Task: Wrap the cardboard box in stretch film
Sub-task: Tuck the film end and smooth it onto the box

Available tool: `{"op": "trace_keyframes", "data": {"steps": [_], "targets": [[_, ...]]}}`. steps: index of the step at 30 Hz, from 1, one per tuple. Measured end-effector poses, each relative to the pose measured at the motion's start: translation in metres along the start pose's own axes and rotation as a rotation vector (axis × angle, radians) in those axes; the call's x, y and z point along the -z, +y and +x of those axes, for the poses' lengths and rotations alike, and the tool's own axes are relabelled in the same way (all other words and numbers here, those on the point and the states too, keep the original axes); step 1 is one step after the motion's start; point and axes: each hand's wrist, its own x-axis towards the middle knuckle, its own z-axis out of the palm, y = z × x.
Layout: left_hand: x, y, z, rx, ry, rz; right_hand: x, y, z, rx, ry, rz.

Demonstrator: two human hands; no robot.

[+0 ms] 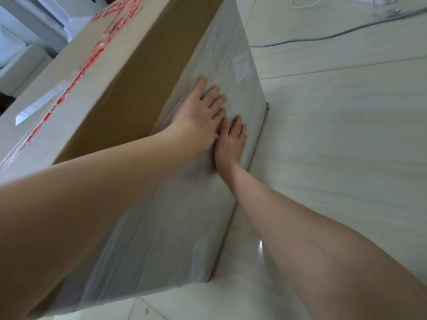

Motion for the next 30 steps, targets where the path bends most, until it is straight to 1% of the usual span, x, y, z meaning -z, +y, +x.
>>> {"op": "trace_keyframes", "data": {"steps": [3, 6, 8, 10, 12, 14, 17, 20, 24, 30], "targets": [[0.009, -0.012, 0.008, 0.038, 0.02, -0.032, 0.018, 0.004, 0.021, -0.017, -0.031, -0.032], [0.019, -0.025, 0.015, 0.093, 0.07, -0.069, 0.035, 0.014, 0.035, -0.042, 0.021, -0.012], [0.026, -0.017, 0.018, 0.056, 0.094, -0.093, 0.043, 0.025, 0.036, -0.064, 0.038, -0.009], [0.027, 0.008, 0.018, -0.026, 0.085, -0.108, 0.045, 0.039, 0.03, -0.088, 0.028, -0.008], [0.02, 0.029, 0.012, -0.082, 0.047, -0.114, 0.039, 0.05, 0.022, -0.134, -0.003, 0.003], [0.009, 0.032, 0.008, -0.075, 0.014, -0.113, 0.028, 0.056, 0.015, -0.172, -0.021, 0.018], [-0.003, 0.025, 0.006, -0.067, -0.006, -0.042, 0.01, 0.053, 0.013, -0.179, -0.051, -0.004], [-0.009, 0.026, 0.006, -0.08, 0.0, 0.023, -0.003, 0.049, 0.013, -0.208, -0.001, -0.048], [-0.013, 0.026, 0.006, -0.087, 0.021, 0.017, -0.01, 0.05, 0.014, -0.215, 0.054, -0.062], [-0.011, 0.025, 0.008, -0.089, 0.004, 0.019, -0.007, 0.049, 0.016, -0.217, 0.036, -0.05]]}}
